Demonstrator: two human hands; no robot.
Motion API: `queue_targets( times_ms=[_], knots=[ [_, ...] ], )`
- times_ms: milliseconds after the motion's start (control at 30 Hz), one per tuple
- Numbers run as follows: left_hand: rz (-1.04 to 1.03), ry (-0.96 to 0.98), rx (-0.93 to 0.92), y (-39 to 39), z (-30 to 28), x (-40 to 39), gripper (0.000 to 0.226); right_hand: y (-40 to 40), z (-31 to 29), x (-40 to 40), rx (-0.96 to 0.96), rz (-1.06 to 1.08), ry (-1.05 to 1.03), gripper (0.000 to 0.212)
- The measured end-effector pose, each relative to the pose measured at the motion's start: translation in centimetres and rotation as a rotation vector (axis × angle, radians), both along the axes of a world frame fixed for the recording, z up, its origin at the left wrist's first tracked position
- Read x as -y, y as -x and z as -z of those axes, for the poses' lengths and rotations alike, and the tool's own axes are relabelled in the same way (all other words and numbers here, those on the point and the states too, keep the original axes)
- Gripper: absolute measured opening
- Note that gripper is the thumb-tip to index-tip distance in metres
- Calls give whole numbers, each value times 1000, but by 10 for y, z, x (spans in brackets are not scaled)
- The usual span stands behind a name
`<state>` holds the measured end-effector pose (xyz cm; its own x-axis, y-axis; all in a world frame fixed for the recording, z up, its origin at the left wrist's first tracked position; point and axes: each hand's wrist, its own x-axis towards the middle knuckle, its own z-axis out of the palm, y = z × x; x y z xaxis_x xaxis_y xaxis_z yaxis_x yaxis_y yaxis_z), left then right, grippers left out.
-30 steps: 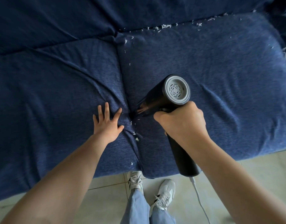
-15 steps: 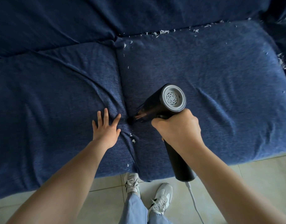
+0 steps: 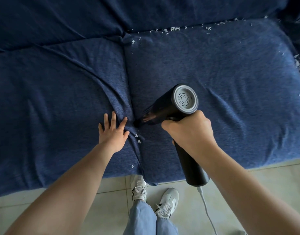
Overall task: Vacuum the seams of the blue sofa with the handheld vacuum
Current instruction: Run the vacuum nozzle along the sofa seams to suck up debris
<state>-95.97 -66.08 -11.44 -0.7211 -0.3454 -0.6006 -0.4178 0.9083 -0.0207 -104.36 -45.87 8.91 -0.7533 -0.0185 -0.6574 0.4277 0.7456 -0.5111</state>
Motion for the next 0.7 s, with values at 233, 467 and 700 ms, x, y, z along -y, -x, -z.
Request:
queue_targets(
  times_ms=[233, 467, 700],
  knots=[
    [56, 30, -17, -7, 3, 3, 68, -7, -3, -11, -76, -21, 31, 21],
    [52, 17, -18, -9, 3, 2, 74, -18, 6, -10, -124, 66, 108, 14],
    [72, 7, -69, -18, 4, 3, 82, -21, 13, -1, -85, 66, 129, 15]
  ],
)
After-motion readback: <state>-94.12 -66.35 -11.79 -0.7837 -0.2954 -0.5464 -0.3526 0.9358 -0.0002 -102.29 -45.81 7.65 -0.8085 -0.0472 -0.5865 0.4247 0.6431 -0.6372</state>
